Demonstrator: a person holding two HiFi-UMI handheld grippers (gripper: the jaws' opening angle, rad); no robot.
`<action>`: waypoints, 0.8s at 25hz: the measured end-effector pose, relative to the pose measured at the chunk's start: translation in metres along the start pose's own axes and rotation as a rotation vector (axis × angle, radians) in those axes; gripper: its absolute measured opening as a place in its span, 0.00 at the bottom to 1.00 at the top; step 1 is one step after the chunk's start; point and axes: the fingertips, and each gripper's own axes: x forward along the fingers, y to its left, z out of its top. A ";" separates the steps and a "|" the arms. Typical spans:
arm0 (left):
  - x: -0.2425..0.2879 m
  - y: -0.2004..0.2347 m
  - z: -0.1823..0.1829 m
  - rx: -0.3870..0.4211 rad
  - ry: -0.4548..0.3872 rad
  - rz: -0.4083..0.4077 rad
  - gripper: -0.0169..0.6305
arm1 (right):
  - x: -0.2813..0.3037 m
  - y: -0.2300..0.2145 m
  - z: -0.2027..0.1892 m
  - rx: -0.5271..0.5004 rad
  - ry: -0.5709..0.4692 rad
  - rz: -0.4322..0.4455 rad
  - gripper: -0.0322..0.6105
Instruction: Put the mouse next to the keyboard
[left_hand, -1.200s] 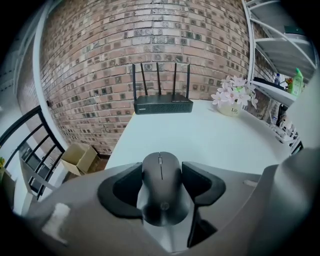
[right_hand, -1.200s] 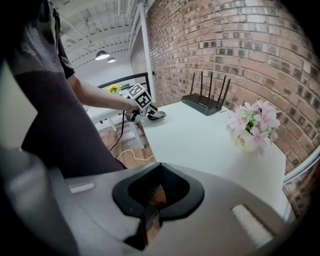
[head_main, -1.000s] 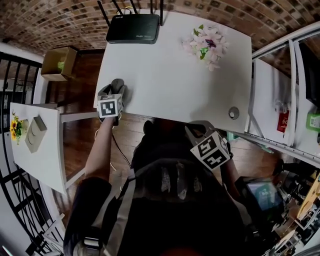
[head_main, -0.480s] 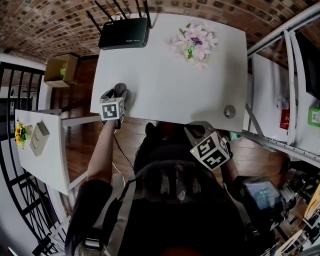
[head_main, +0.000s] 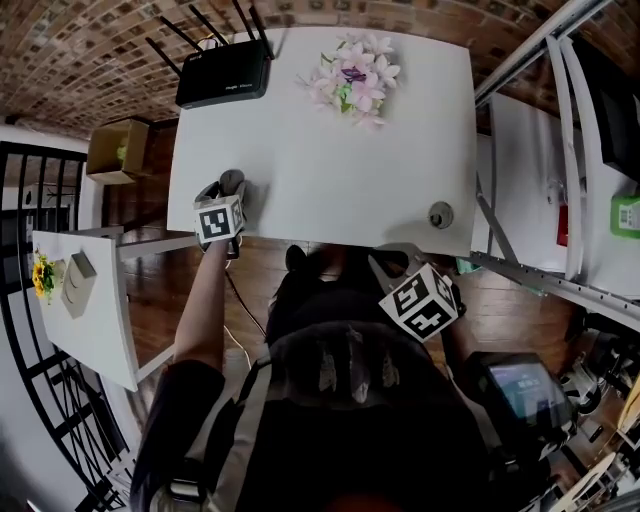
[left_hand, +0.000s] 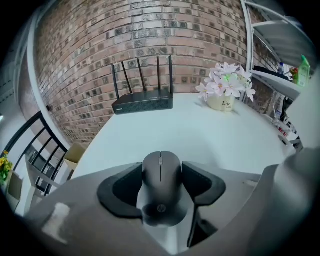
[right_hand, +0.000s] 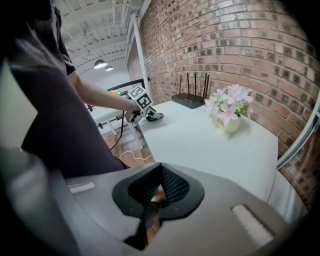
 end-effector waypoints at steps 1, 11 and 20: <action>0.000 0.000 0.000 -0.006 -0.007 0.007 0.42 | -0.002 0.000 -0.004 0.000 0.001 0.004 0.06; -0.004 -0.025 -0.002 -0.002 0.007 0.004 0.42 | -0.007 0.009 -0.027 -0.071 0.028 0.088 0.06; -0.003 -0.048 -0.002 0.035 -0.011 -0.060 0.42 | -0.002 0.021 -0.023 -0.097 0.066 0.090 0.06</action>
